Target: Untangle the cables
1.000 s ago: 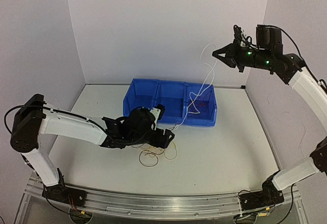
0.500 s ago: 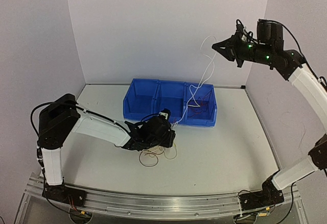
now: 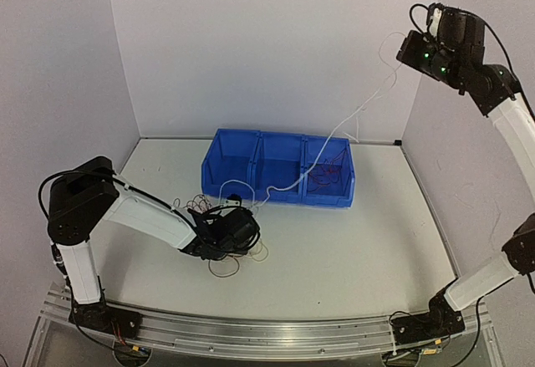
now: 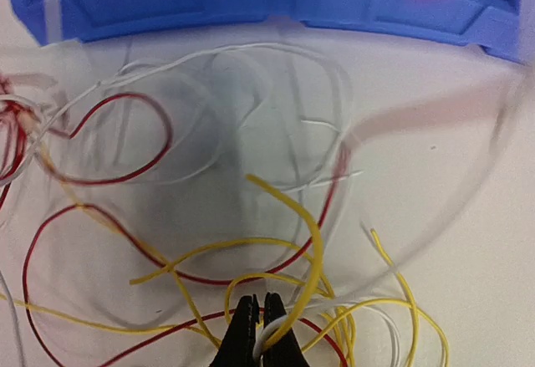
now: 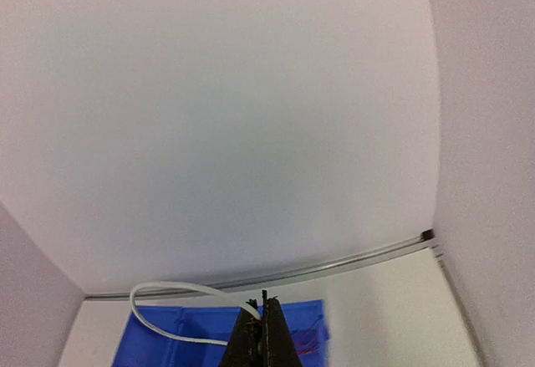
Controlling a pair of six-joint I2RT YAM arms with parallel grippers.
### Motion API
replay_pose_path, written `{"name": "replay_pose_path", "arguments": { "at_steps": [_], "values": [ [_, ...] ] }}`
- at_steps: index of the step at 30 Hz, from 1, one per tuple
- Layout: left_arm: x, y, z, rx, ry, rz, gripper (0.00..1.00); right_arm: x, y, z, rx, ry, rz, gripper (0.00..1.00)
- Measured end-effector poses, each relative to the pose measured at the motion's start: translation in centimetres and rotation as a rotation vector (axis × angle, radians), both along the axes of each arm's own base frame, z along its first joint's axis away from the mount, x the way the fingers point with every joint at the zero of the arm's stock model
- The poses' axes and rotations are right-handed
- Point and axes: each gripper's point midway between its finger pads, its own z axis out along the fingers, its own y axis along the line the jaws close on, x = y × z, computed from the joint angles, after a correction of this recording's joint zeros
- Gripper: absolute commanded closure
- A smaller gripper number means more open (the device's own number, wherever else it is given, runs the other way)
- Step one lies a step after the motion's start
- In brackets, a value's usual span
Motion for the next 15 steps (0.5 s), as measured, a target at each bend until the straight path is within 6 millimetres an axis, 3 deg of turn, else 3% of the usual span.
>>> {"name": "replay_pose_path", "arguments": {
  "at_steps": [4, 8, 11, 15],
  "values": [
    [-0.8, 4.8, -0.9, 0.039, 0.036, 0.111, 1.0, 1.1, -4.6, 2.1, -0.189, -0.039, -0.223, 1.0],
    [-1.0, 8.9, -0.9, 0.056, 0.058, 0.22, 1.0, 2.0, -7.7, 1.9, -0.321, -0.006, -0.351, 1.0],
    [-1.0, 11.6, -0.5, 0.046, 0.072, 0.288, 1.0, 2.3, -8.5, 1.2, -0.379, 0.023, -0.369, 1.0],
    [-1.1, 12.8, 0.4, 0.017, 0.071, 0.31, 0.99, 2.3, -7.0, 0.1, -0.394, 0.032, -0.257, 1.0]
  ]
}}
